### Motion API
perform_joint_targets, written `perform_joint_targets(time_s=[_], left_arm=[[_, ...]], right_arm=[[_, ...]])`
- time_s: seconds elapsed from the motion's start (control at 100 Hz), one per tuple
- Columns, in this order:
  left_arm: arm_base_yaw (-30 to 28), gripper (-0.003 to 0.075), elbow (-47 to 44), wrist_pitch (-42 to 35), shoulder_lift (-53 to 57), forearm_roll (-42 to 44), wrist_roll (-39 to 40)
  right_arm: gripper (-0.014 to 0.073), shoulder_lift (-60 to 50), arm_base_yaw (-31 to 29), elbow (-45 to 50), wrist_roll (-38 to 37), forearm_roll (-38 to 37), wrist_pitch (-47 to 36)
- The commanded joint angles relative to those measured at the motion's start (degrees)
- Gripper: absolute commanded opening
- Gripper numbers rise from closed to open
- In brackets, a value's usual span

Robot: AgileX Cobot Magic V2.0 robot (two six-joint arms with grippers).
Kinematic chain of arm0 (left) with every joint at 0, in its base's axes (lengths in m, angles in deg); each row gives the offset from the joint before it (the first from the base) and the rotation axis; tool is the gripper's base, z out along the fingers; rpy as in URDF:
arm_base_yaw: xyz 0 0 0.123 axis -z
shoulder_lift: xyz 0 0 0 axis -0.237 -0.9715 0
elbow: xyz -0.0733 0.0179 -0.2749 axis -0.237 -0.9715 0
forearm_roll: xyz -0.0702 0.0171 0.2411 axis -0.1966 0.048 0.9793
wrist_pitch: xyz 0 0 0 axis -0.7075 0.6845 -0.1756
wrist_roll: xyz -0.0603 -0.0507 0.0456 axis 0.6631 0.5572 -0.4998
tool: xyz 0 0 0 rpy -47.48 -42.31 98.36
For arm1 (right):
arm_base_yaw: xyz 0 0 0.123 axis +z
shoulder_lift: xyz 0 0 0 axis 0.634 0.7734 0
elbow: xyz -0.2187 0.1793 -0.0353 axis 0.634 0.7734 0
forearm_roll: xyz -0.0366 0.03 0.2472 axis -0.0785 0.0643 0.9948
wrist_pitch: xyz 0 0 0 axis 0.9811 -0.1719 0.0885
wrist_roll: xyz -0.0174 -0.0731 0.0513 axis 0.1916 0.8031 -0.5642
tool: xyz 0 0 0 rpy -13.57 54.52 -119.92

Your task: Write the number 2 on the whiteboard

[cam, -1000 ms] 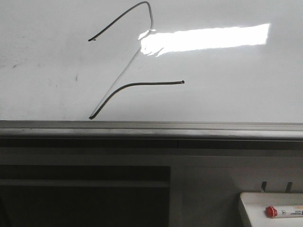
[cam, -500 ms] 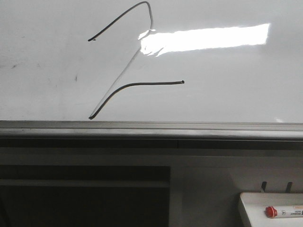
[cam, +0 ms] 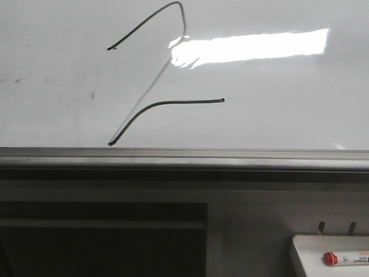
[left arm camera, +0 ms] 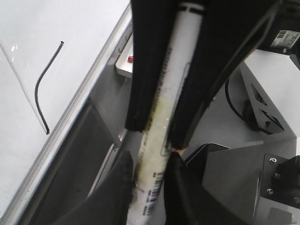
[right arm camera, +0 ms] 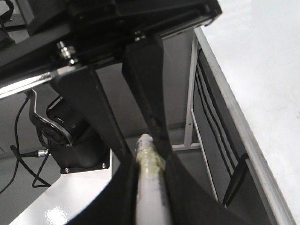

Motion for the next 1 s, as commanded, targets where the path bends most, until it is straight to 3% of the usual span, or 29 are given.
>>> perform_joint_targets(time_s=[0.0,0.09,0.16,0.21,0.36,0.44,0.54,0.68,0.75,0.86,0.99], left_arm=[[0.0,-0.0020,1.5,-4.2,-0.6,-0.5,2.7],[0.0,-0.0020,1.5,-4.2,-0.6,-0.5,2.7],[0.0,-0.0020,1.5,-4.2,-0.6,-0.5,2.7],[0.0,-0.0020,1.5,-4.3,-0.6,-0.5,2.7],[0.0,-0.0020,1.5,-4.6,-0.6,-0.4,2.7],[0.0,-0.0020,1.5,-5.7,-0.6,-0.3,2.7],[-0.4,-0.0020,1.4,-9.1,-0.6,0.1,3.4],[-2.8,-0.0020,0.3,-18.6,-0.6,2.8,9.5],[-5.0,-0.0020,-1.0,-25.2,-0.6,5.3,14.8],[-9.9,-0.0020,-4.8,-36.4,-1.4,7.7,25.4],[-14.7,-0.0020,-8.3,-45.7,-6.3,6.7,29.5]], right_arm=[[-0.0060,-1.7,0.1,-3.9,0.4,3.6,-2.6],[-0.0057,-1.7,0.1,-4.8,0.4,3.6,-2.7],[0.0001,-1.7,0.1,-5.1,0.4,3.6,-2.7],[0.0093,-1.7,0.1,-5.3,0.4,3.6,-2.7],[0.0484,-2.3,0.1,-5.7,0.4,3.6,-5.0],[0.0561,-3.9,-0.6,-5.7,0.4,3.6,-7.3],[0.0528,-7.0,-2.7,-5.7,0.4,3.6,-8.7],[0.0385,-12.4,-7.5,-5.4,0.4,3.6,-8.6],[0.0259,-15.2,-10.0,-4.8,0.4,3.6,-8.3],[-0.0069,-19.5,-13.1,-1.9,0.4,3.6,-8.3],[-0.0068,-23.9,-15.5,3.7,0.0,3.8,-8.8]])
